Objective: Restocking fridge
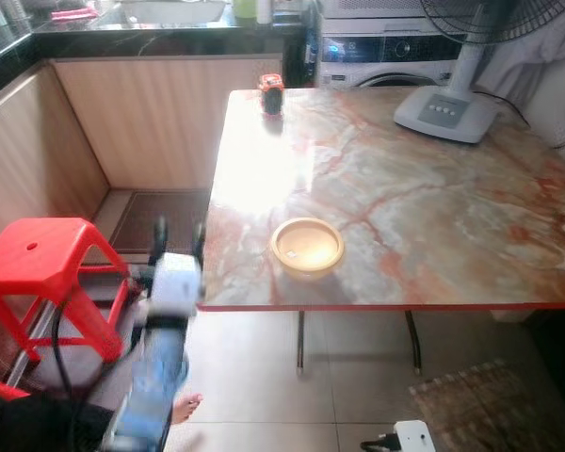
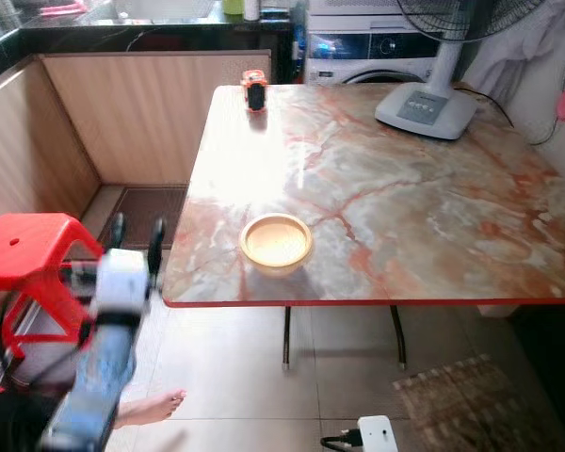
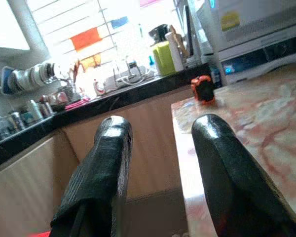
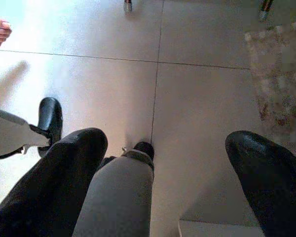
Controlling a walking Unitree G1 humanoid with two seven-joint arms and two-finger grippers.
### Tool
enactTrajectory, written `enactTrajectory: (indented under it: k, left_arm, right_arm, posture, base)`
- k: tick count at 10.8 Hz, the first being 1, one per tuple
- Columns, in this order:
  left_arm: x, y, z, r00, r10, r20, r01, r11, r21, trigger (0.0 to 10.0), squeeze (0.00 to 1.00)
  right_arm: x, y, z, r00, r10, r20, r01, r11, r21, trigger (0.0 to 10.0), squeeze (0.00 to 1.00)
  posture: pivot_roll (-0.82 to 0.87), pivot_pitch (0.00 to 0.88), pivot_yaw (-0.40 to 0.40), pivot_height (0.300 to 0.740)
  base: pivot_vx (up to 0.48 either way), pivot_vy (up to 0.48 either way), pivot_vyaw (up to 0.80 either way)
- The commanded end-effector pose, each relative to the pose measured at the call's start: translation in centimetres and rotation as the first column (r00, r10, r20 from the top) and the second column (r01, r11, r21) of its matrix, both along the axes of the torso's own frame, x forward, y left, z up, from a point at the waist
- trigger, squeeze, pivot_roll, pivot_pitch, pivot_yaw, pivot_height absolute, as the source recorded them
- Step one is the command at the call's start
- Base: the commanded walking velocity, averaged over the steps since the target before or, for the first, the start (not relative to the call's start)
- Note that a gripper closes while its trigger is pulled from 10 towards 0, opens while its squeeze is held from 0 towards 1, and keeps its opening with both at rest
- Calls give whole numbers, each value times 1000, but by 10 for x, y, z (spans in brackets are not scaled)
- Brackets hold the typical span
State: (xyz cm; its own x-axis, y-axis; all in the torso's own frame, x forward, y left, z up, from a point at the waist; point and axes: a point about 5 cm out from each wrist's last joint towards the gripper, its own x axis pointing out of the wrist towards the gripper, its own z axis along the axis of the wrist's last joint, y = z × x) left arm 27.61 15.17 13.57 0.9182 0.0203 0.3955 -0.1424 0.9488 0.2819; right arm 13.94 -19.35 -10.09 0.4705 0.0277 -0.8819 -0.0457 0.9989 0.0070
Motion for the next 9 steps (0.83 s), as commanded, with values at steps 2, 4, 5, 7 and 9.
enactTrajectory:
  k: [2, 4, 5, 7, 9]
  left_arm:
    - [0, 10, -4, 997, 50, -51, -53, 996, -65, 10000, 0]
    - [-2, 12, -4, 997, 43, -70, -48, 997, -63, 10000, 0]
    - [-2, 11, -7, 995, 31, -90, -36, 998, -60, 10000, 0]
    - [-1, 7, -6, 996, 19, -91, -25, 998, -64, 10000, 0]
    - [0, 8, -5, 996, 18, -93, -25, 997, -69, 10000, 0]
  right_arm:
    - [1, 1, 0, 1000, -18, 10, 18, 1000, 5, 10000, 0]
    - [2, 1, 1, 1000, -27, 15, 27, 1000, 8, 10000, 0]
    - [2, 2, 1, 1000, -26, 16, 26, 1000, 13, 10000, 0]
    - [2, 2, 1, 1000, -25, 17, 25, 1000, 16, 10000, 0]
    - [2, 2, 1, 1000, -23, 15, 22, 1000, 14, 10000, 0]
  posture:
    - [22, 21, 11, 740]
    - [29, 27, 7, 740]
    - [22, 27, 9, 740]
    - [20, 28, 9, 740]
    - [22, 28, 8, 740]
  base:
    - [0, 0, 0]
    - [0, -141, 0]
    - [0, -311, 0]
    - [0, -336, 0]
    - [0, -457, 0]
